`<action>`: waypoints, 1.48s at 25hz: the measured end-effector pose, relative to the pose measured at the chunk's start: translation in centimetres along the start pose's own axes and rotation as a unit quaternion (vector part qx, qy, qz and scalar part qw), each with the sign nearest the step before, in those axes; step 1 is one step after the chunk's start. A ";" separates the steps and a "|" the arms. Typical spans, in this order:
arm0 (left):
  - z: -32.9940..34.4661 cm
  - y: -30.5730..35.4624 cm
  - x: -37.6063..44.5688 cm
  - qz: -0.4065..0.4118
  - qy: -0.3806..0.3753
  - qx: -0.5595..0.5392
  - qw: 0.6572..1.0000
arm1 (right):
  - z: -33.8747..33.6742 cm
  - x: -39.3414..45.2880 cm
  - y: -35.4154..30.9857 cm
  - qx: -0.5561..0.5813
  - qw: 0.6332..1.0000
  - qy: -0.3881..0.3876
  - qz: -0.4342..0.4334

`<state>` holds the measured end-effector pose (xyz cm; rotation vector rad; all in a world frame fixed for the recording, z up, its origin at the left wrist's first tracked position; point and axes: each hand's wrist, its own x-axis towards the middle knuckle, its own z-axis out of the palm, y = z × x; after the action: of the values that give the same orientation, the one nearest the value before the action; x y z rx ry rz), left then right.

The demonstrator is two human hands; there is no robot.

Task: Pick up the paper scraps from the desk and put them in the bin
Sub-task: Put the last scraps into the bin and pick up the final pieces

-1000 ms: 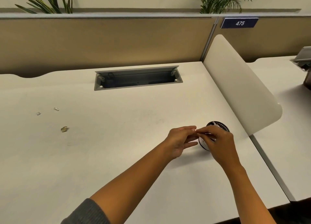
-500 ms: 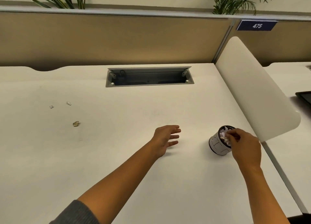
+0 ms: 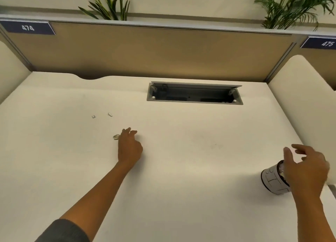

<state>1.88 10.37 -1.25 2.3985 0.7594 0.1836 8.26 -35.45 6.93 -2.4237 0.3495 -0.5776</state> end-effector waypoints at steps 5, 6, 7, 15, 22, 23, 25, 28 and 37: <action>-2.3 -5.4 1.9 -0.001 -0.086 0.207 0.975 | 4.0 -3.0 -4.9 0.070 0.993 -0.047 -0.084; -2.3 -5.6 1.9 0.000 -0.096 0.198 0.975 | 5.0 -3.9 -5.7 0.081 0.990 -0.066 -0.096; -2.4 -5.8 2.0 0.001 -0.094 0.183 0.979 | 6.1 -4.9 -6.8 0.098 0.986 -0.091 -0.101; -3.5 -4.9 1.8 0.079 -0.051 0.183 0.979 | 14.4 -13.4 -15.1 0.252 0.899 -0.354 -0.050; -2.5 1.0 -1.6 0.151 -0.099 -0.096 0.979 | 20.1 -17.5 -21.3 0.467 0.588 -0.514 0.414; -2.4 1.3 -1.8 0.151 -0.111 -0.093 0.978 | 20.6 -17.5 -21.9 0.480 0.561 -0.504 0.447; -2.6 0.9 -1.5 0.149 -0.099 -0.105 0.978 | 21.5 -17.4 -23.2 0.492 0.546 -0.486 0.472; -3.8 -1.1 0.7 0.120 -0.016 -0.159 0.980 | 22.3 -16.8 -24.3 0.499 0.544 -0.471 0.484; -6.4 -10.5 12.9 -0.183 0.037 -0.007 0.982 | 22.9 -16.4 -22.7 0.476 0.598 -0.453 0.459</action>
<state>5.63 27.75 -2.92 2.2012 1.2112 0.1258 7.50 -0.05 -0.58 -0.9501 0.5526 0.7849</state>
